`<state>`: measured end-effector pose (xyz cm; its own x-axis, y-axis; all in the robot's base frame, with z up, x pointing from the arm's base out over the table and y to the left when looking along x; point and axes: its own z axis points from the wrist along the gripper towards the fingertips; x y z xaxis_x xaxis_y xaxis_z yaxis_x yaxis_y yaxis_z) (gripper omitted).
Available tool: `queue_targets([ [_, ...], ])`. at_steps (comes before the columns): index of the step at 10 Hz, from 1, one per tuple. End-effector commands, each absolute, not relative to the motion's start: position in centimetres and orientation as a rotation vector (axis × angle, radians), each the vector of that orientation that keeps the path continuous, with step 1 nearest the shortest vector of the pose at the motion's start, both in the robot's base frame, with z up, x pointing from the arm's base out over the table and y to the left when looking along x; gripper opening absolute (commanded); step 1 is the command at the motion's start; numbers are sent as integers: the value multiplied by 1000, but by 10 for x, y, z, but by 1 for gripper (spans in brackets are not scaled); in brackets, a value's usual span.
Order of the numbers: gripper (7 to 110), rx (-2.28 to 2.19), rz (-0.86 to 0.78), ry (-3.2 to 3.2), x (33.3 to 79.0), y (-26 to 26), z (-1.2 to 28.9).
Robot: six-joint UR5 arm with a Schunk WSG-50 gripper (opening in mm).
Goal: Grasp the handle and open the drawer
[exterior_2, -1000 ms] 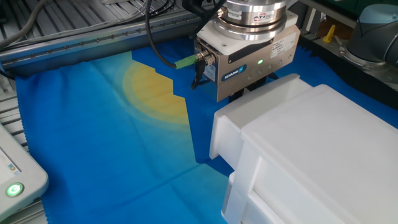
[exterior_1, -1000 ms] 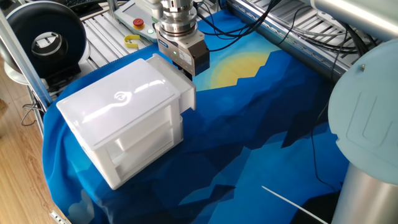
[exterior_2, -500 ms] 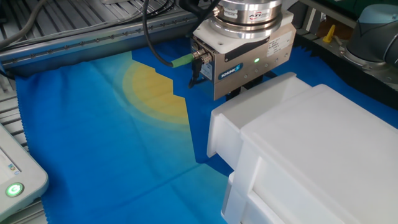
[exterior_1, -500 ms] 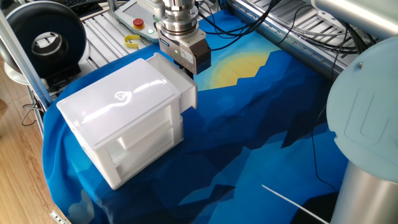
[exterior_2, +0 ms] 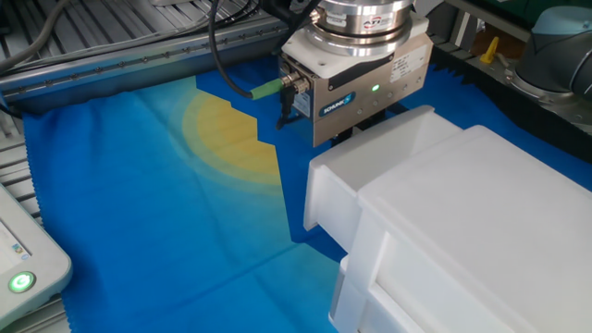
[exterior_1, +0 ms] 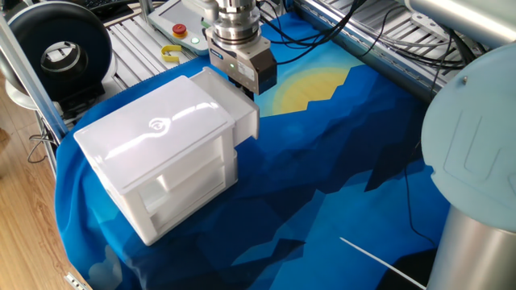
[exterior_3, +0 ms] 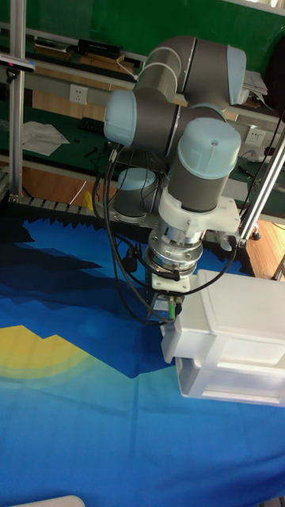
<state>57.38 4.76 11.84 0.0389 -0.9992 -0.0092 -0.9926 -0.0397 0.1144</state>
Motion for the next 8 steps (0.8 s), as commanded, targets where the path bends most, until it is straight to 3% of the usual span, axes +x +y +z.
queue_targets([
  [1, 7, 2219, -151, -2119, 575, 44, 122],
  [8, 7, 2234, -151, -2110, 575, 36, 117],
])
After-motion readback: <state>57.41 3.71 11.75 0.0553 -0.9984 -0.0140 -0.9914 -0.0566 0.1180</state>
